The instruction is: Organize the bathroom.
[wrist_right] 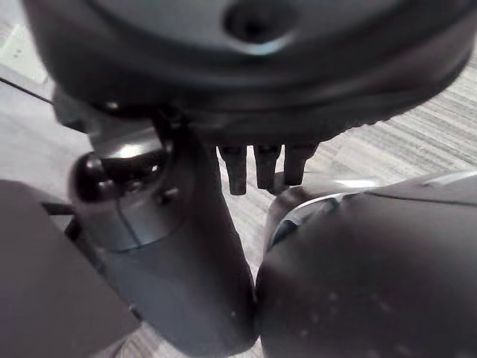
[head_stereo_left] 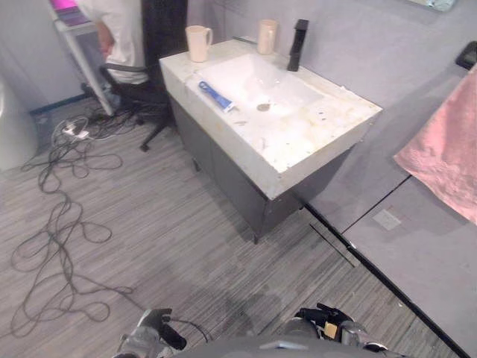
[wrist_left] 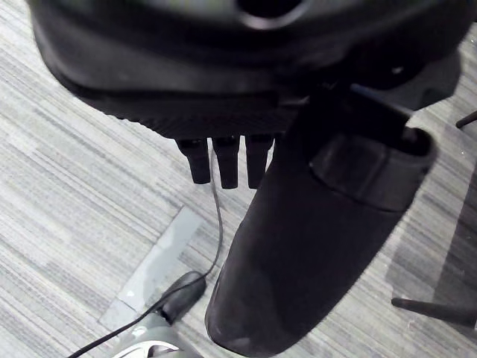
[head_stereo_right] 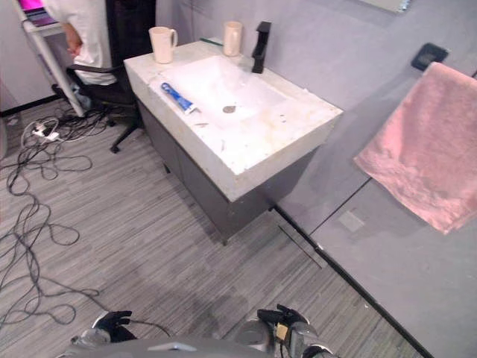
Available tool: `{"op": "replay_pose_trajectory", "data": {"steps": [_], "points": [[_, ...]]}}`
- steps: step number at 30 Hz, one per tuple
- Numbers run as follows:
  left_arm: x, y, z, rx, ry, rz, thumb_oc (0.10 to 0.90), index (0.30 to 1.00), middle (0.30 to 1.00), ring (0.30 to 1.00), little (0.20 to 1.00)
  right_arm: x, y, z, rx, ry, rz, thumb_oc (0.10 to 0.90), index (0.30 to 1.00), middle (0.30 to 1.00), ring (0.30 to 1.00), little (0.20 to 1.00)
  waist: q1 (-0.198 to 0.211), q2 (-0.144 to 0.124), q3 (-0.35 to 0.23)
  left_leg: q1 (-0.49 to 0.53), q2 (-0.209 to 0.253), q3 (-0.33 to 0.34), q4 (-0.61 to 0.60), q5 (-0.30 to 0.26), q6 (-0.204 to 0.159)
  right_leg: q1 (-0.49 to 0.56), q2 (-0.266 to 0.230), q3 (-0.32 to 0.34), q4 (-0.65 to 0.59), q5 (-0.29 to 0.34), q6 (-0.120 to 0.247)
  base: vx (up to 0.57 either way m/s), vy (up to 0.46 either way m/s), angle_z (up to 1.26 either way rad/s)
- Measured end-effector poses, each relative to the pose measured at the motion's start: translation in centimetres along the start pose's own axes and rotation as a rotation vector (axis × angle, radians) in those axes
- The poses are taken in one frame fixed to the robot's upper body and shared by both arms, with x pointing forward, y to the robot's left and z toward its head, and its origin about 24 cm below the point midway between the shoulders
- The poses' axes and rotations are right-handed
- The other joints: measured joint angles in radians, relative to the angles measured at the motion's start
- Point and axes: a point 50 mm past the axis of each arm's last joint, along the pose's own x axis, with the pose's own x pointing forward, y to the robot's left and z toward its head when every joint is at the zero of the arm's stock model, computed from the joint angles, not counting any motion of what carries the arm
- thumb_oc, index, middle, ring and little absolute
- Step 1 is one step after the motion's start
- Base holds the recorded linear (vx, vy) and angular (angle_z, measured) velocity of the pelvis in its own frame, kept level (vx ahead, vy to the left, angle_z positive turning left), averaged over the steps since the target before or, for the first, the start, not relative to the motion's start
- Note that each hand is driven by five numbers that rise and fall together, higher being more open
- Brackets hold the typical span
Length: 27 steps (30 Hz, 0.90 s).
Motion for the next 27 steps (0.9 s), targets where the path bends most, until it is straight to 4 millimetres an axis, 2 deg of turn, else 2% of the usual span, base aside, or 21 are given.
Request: {"op": "replay_pose_trajectory", "data": {"steps": [1, 2, 4, 5, 6, 7, 10, 15, 17, 18, 19, 20, 21, 22, 23, 24, 26, 27], "points": [[0.0, -0.1, 0.0, -0.002, 0.002, 0.002, 0.8, 0.9, 0.9, 0.9, 0.9, 0.0, 0.1, 0.0, -0.007, 0.003, 0.003, 0.8, 0.9, 0.9, 0.9, 0.9, -0.01, 0.016, -0.004, -0.009, 0.021, -0.019, -0.001, 0.006, 0.008, -0.001, 0.051, 0.062, -0.026, -0.06, -0.005, -0.06, 0.144, 0.48], [0.0, -0.1, 0.1, -0.002, 0.001, 0.001, 0.8, 0.9, 0.9, 0.9, 0.9, 0.0, 0.3, 0.1, -0.009, 0.0, 0.007, 0.8, 0.9, 0.9, 0.9, 0.9, -0.015, 0.022, -0.002, -0.012, 0.03, -0.027, -0.001, 0.009, 0.009, -0.003, 0.077, 0.078, -0.04, -0.063, -0.001, -0.07, 0.17, 0.52], [0.0, -0.1, -0.3, -0.003, 0.022, 0.007, 0.8, 0.9, 0.9, 0.9, 0.9, 0.0, 1.0, 0.0, -0.053, 0.0, 0.026, 0.8, 0.9, 0.9, 0.9, 0.9, -0.019, 0.019, -0.009, -0.024, 0.036, -0.046, -0.001, 0.015, 0.004, -0.01, 0.175, 0.107, -0.052, -0.058, 0.001, -0.06, 0.145, 0.4], [-0.1, -0.1, -0.6, -0.003, 0.029, 0.009, 0.8, 0.9, 0.9, 0.9, 0.9, 0.0, 1.1, -0.2, -0.068, 0.005, 0.029, 0.8, 0.9, 0.9, 0.9, 0.9, -0.018, 0.01, -0.016, -0.024, 0.031, -0.051, -0.002, 0.013, -0.001, -0.001, 0.193, 0.087, -0.068, -0.053, -0.02, -0.02, 0.084, 0.12], [-0.1, -0.2, -0.8, -0.006, 0.035, 0.007, 0.8, 0.9, 0.9, 0.9, 0.9, 0.0, 1.0, -0.1, -0.084, 0.005, 0.03, 0.8, 0.9, 0.9, 0.9, 0.9, -0.005, 0.001, -0.027, -0.022, 0.029, -0.043, -0.002, 0.008, -0.009, 0.009, 0.193, 0.068, -0.094, -0.055, -0.032, 0.0, 0.06, -0.14], [-0.2, -0.6, -1.2, -0.023, 0.046, 0.0, 0.8, 0.9, 0.9, 0.9, 0.9, 0.0, 1.1, -0.3, -0.117, 0.007, 0.035, 0.8, 0.9, 0.9, 0.9, 0.9, 0.0, 0.007, -0.034, -0.028, 0.032, -0.034, -0.002, 0.007, -0.015, 0.03, 0.206, 0.062, -0.148, -0.053, -0.035, 0.03, 0.027, -0.24], [-0.2, -0.7, -1.3, -0.053, 0.058, 0.02, 0.8, 0.9, 0.9, 0.9, 0.9, -0.1, 0.6, -1.1, -0.136, 0.035, 0.027, 0.8, 0.9, 0.9, 0.9, 0.9, 0.004, 0.004, -0.049, -0.032, 0.047, -0.043, -0.001, 0.007, -0.039, 0.077, 0.23, 0.069, -0.237, -0.055, -0.05, 0.07, 0.001, 0.03], [-0.1, -0.6, -0.7, -0.071, 0.029, 0.026, 0.8, 0.9, 0.9, 0.9, 0.9, -0.1, 0.6, -1.6, -0.147, 0.052, 0.03, 0.8, 0.9, 0.9, 0.9, 0.9, 0.007, -0.015, -0.062, -0.046, 0.067, -0.071, 0.017, 0.014, -0.061, 0.1, 0.258, 0.095, -0.258, -0.067, -0.093, 0.04, -0.008, 0.19], [-0.1, -0.4, -0.6, -0.073, 0.016, 0.028, 0.8, 0.9, 0.9, 0.9, 0.9, -0.1, 0.9, -1.3, -0.149, 0.048, 0.041, 0.8, 0.9, 0.9, 0.9, 0.9, 0.004, -0.026, -0.061, -0.107, 0.074, -0.088, 0.117, -0.001, -0.086, 0.103, 0.254, 0.118, -0.261, -0.107, -0.092, 0.02, -0.003, 0.44], [0.1, 0.0, 0.3, -0.072, -0.002, 0.038, 0.8, 0.9, 0.9, 0.9, 0.9, -0.1, 1.1, -1.3, -0.149, 0.05, 0.048, 0.8, 0.9, 0.9, 0.9, 0.9, 0.001, -0.055, -0.054, -0.174, 0.07, -0.09, 0.226, -0.007, -0.096, 0.113, 0.247, 0.127, -0.273, -0.116, -0.091, 0.02, 0.035, 0.95], [0.3, 0.4, 1.7, -0.072, -0.041, 0.043, 0.8, 0.9, 0.9, 0.9, 0.9, -0.1, 1.1, -1.3, -0.149, 0.056, 0.048, 0.8, 0.9, 0.9, 0.9, 0.9, 0.003, -0.077, -0.032, -0.272, 0.065, -0.085, 0.407, 0.001, -0.113, 0.133, 0.246, 0.155, -0.285, -0.122, -0.116, 0.03, 0.074, 0.97], [0.3, 0.3, 2.1, -0.092, -0.059, 0.045, 0.8, 0.9, 0.9, 0.9, 0.9, -0.1, 0.9, -1.0, -0.151, 0.055, 0.041, 0.8, 0.9, 0.9, 0.9, 0.9, 0.01, -0.071, -0.016, -0.305, 0.076, -0.092, 0.478, 0.003, -0.118, 0.141, 0.25, 0.153, -0.279, -0.124, -0.123, 0.08, 0.164, 0.82], [0.4, 0.5, 3.4, -0.119, -0.115, 0.05, 0.8, 0.9, 0.9, 0.9, 0.9, 0.0, 0.3, -0.7, -0.159, 0.059, 0.023, 0.8, 0.9, 0.9, 0.9, 0.9, 0.021, -0.068, 0.011, -0.349, 0.092, -0.1, 0.579, 0.013, -0.144, 0.166, 0.246, 0.152, -0.284, -0.127, -0.146, 0.11, 0.186, 0.35], [0.3, 0.5, 3.7, -0.123, -0.131, 0.048, 0.8, 0.9, 0.9, 0.9, 0.9, 0.0, -0.1, -0.5, -0.164, 0.059, 0.012, 0.8, 0.9, 0.9, 0.9, 0.9, 0.026, -0.068, 0.016, -0.359, 0.098, -0.098, 0.599, 0.019, -0.152, 0.167, 0.245, 0.15, -0.285, -0.127, -0.151, 0.16, 0.25, 0.13], [0.4, 0.3, 3.7, -0.121, -0.129, 0.037, 0.8, 0.9, 0.9, 0.9, 0.9, 0.0, -1.0, -0.2, -0.175, 0.056, -0.011, 0.8, 0.9, 0.9, 0.9, 0.9, 0.026, -0.046, 0.015, -0.335, 0.115, -0.066, 0.546, -0.011, -0.115, 0.167, 0.246, 0.146, -0.284, -0.13, -0.155, 0.17, 0.253, -0.01], [0.4, 0.3, 3.6, -0.12, -0.123, 0.037, 0.8, 0.9, 0.9, 0.9, 0.9, 0.0, -1.2, 0.0, -0.178, 0.052, -0.016, 0.8, 0.9, 0.9, 0.9, 0.9, 0.018, -0.04, 0.017, -0.318, 0.127, -0.053, 0.5, -0.022, -0.096, 0.167, 0.248, 0.146, -0.285, -0.13, -0.156, 0.17, 0.243, 0.0], [0.3, 0.3, 3.0, -0.118, -0.101, 0.037, 0.8, 0.9, 0.9, 0.9, 0.9, 0.0, -1.3, -0.1, -0.177, 0.055, -0.019, 0.8, 0.9, 0.9, 0.9, 0.9, -0.007, -0.041, 0.017, -0.276, 0.163, -0.044, 0.354, -0.031, -0.077, 0.174, 0.254, 0.131, -0.287, -0.129, -0.155, 0.28, 0.362, 0.12], [0.3, 0.0, 2.8, -0.116, -0.095, 0.025, 0.8, 0.9, 0.9, 0.9, 0.9, -0.1, -1.6, -0.8, -0.176, 0.072, -0.027, 0.8, 0.9, 0.9, 0.9, 0.9, -0.021, -0.044, 0.019, -0.242, 0.195, -0.048, 0.259, -0.015, -0.087, 0.18, 0.257, 0.125, -0.286, -0.127, -0.152, 0.36, 0.454, 0.19]]}}
